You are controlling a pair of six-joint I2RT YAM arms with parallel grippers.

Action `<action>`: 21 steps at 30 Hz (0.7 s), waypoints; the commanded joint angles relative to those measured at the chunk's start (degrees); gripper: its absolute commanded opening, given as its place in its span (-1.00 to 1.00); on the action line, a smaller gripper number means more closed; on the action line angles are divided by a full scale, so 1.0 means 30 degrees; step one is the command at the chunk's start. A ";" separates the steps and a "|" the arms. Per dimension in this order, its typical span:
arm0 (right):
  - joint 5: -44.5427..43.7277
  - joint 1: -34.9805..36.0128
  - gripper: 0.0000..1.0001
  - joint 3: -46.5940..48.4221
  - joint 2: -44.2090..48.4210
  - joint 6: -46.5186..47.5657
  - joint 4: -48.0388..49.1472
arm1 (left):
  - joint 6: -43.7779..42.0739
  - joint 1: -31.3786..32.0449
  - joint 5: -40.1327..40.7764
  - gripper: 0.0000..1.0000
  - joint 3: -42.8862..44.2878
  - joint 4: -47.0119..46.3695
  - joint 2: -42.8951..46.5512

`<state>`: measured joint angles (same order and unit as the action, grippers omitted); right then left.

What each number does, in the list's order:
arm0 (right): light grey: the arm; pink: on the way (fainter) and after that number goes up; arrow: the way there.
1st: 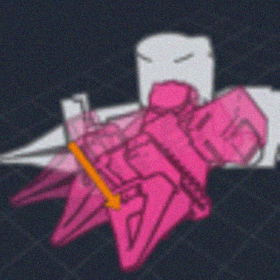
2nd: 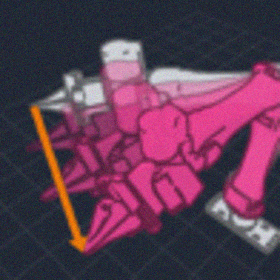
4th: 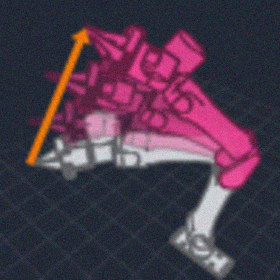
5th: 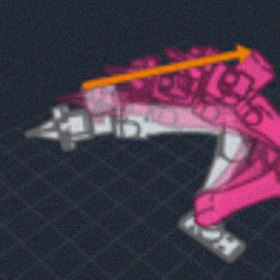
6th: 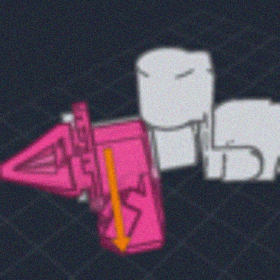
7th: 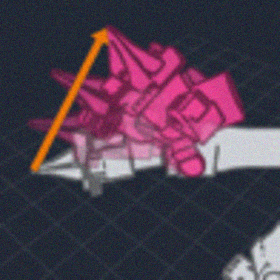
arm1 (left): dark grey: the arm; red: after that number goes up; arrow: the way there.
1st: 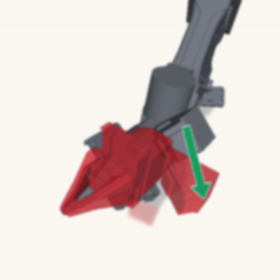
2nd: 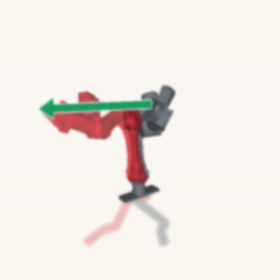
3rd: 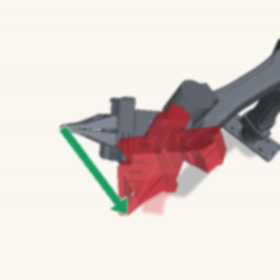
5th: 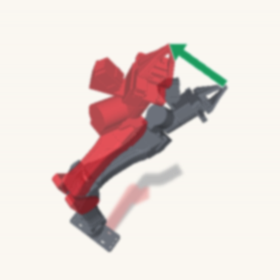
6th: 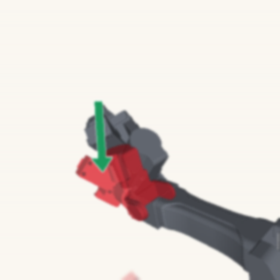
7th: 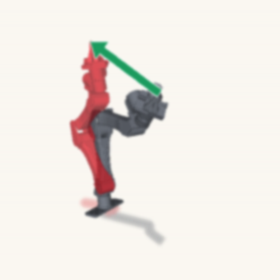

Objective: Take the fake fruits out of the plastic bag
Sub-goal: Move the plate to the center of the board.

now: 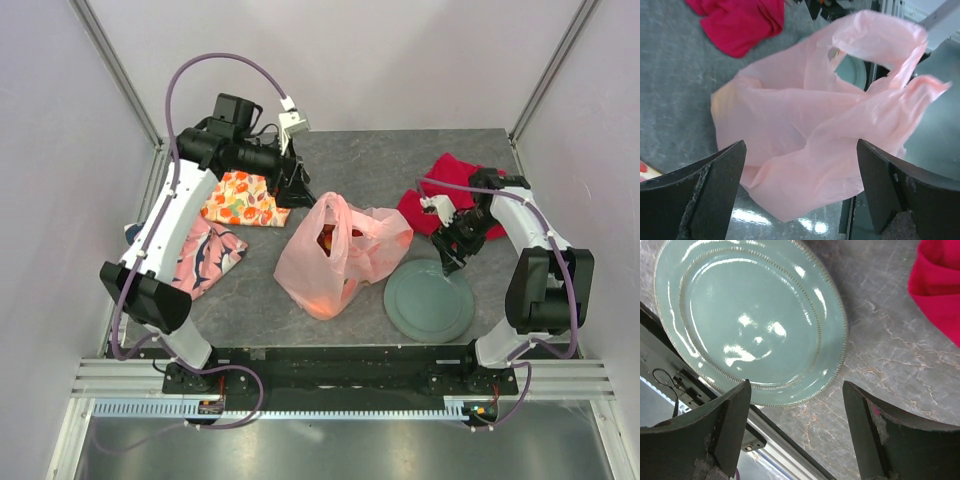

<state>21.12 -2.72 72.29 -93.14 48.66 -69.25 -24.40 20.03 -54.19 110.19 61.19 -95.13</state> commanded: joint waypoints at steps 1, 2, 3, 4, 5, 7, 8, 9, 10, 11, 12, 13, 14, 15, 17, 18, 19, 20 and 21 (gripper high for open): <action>-0.0125 0.0058 0.64 -0.0773 -0.0007 0.1239 -0.0178 | -0.2003 0.0587 -0.0683 0.97 0.0066 0.0961 0.0070; -0.0302 0.0028 0.64 -0.0980 0.0022 0.1297 -0.0119 | -0.2089 0.0791 -0.0801 0.97 0.0153 0.1048 0.0012; -0.0477 0.0028 0.64 -0.1214 0.0022 0.1443 -0.0061 | -0.2119 0.0880 -0.0802 0.97 0.0328 0.1165 0.0012; -0.0827 -0.0001 0.63 -0.1593 0.0022 0.1532 -0.0002 | -0.2177 0.0968 -0.0338 0.96 0.0533 0.1659 -0.0017; -0.0889 -0.0030 0.63 -0.1713 0.0022 0.1648 0.0028 | -0.2410 0.0998 0.0101 0.95 0.0825 0.1925 0.0127; -0.0802 -0.0206 0.63 -0.1919 0.0168 0.1679 0.0145 | -0.2964 0.0911 0.2004 0.93 0.1180 0.2336 0.0566; -0.0772 -0.0293 0.63 -0.1891 0.0198 0.1563 0.0232 | -0.3172 0.0737 0.2503 0.93 0.0919 0.2309 0.1351; -0.0772 -0.0468 0.63 -0.1774 0.0082 0.1301 0.0436 | -0.3290 0.0677 0.3349 0.93 0.0713 0.2251 0.1736; -0.0801 -0.0615 0.63 -0.1657 -0.0006 0.1182 0.0525 | -0.3436 0.0589 0.3793 0.94 0.0508 0.2163 0.2059; -0.0830 -0.0761 0.62 -0.1511 -0.0123 0.1036 0.0613 | -0.3351 0.0588 0.4232 0.93 0.0100 0.2046 0.2352; -0.0831 -0.1140 0.61 -0.1277 -0.0385 0.0860 0.0730 | -0.3147 0.0588 0.5223 0.93 -0.0136 0.1755 0.2935; -0.0889 -0.1318 0.62 -0.1188 -0.0562 0.0772 0.0876 | -0.2594 0.0472 0.5668 0.92 -0.0487 0.0998 0.3202; -0.1005 -0.1494 0.61 -0.1129 -0.0796 0.0771 0.0936 | -0.2298 0.0355 0.5962 0.91 -0.1505 0.0469 0.3524; -0.1035 -0.1785 0.60 -0.1013 -0.1291 0.0742 0.1110 | -0.1947 0.0267 0.6545 0.89 -0.2125 -0.0204 0.4368; -0.1065 -0.1963 0.56 -0.0924 -0.2314 0.0741 0.1112 | -0.0337 -0.0376 0.6350 0.88 -0.3849 -0.2402 0.5135; -0.1065 -0.1964 0.54 -0.0865 -0.2698 0.0770 0.1112 | 0.0712 -0.0755 0.6114 0.86 -0.4004 -0.2756 0.5225; -0.1007 -0.1964 0.52 -0.0807 -0.3079 0.0916 0.1025 | 0.1244 -0.2006 0.5503 0.82 -0.3397 -0.2701 0.5081; -0.0890 -0.1964 0.50 -0.0777 -0.3808 0.0975 0.0937 | 0.1714 -0.2889 0.4452 0.79 -0.2927 -0.2730 0.4993; -0.0831 -0.1964 0.44 -0.0632 -0.4192 0.1063 0.0820 | 0.2327 -0.3681 0.1918 0.80 -0.2487 -0.2788 0.4963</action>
<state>17.93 -8.71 68.45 -100.99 50.78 -66.46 -26.48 17.19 -39.22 100.36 59.70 -79.75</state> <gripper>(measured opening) 0.756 0.908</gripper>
